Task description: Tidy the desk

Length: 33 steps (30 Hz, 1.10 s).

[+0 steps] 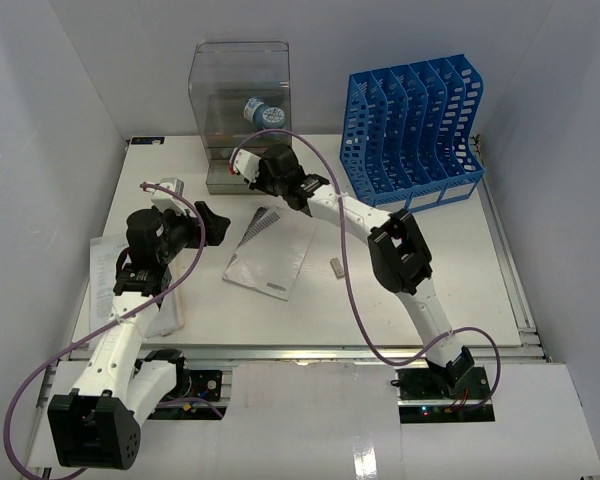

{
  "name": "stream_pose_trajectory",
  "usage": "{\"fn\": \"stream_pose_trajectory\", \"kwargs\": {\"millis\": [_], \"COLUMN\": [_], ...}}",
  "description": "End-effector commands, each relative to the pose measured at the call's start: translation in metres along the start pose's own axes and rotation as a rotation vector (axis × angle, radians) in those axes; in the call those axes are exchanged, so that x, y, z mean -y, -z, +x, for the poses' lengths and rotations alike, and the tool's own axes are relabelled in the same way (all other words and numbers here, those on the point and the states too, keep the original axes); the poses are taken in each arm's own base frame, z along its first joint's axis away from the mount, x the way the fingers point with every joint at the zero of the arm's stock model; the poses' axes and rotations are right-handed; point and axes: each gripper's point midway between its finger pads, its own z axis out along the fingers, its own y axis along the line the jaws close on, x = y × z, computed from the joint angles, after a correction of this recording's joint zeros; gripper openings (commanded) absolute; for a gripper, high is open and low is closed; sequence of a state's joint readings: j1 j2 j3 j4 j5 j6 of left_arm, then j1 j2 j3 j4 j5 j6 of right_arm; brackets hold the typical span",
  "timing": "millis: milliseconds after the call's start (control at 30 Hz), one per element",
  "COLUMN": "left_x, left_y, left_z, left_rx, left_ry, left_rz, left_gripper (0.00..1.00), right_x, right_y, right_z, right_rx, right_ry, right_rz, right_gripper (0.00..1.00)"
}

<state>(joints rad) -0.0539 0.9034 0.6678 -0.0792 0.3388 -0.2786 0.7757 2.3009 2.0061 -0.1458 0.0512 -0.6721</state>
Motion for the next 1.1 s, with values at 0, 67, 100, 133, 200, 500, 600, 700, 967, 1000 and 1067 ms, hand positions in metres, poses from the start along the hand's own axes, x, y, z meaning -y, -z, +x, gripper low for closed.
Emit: {"fn": "stream_pose_trajectory", "kwargs": {"millis": [0,67,100,133,200,500,600,700,967,1000,1067], "left_x": [0.003,0.005,0.006,0.007,0.009,0.049,0.066,0.082,0.15,0.163,0.178], "left_y": [0.003,0.003,0.003,0.002,0.002,-0.003,-0.005,-0.009,-0.023,-0.026,-0.042], "left_z": [-0.005,-0.005,-0.004,-0.004,-0.004,0.009,0.021,0.034,0.09,0.097,0.121], "left_rx": [0.022,0.019,0.017,0.015,0.016,-0.028,-0.076,-0.116,-0.254,-0.274,-0.353], "left_ry": [-0.025,-0.024,-0.023,-0.023,-0.023,0.029,0.06,0.075,0.125,0.13,0.137], "left_rz": [0.019,0.033,0.039,0.045,0.061,0.321,0.41,0.446,0.438,0.424,0.361], "left_gripper": [0.98,0.98,0.98,0.98,0.98,0.98,0.98,0.98,0.87,0.81,0.64], "right_x": [0.095,0.096,0.094,0.093,0.09,0.071,0.048,0.021,-0.006,-0.012,-0.022], "right_y": [-0.01,-0.019,-0.023,-0.026,-0.031,0.027,0.082,0.13,0.242,0.254,0.274], "right_z": [-0.037,-0.028,-0.024,-0.02,-0.012,-0.017,-0.027,-0.012,0.062,0.071,0.087], "right_rx": [0.182,0.18,0.181,0.184,0.178,0.164,0.192,0.204,0.233,0.228,0.189], "right_ry": [-0.06,-0.056,-0.049,-0.043,-0.036,-0.135,-0.195,-0.245,-0.397,-0.422,-0.468], "right_rz": [0.438,0.488,0.498,0.508,0.524,0.308,0.053,-0.142,-0.391,-0.406,-0.389], "right_gripper": [0.12,0.24,0.37,0.51,0.78,0.9,0.9,0.9,0.88,0.8,0.61]}}
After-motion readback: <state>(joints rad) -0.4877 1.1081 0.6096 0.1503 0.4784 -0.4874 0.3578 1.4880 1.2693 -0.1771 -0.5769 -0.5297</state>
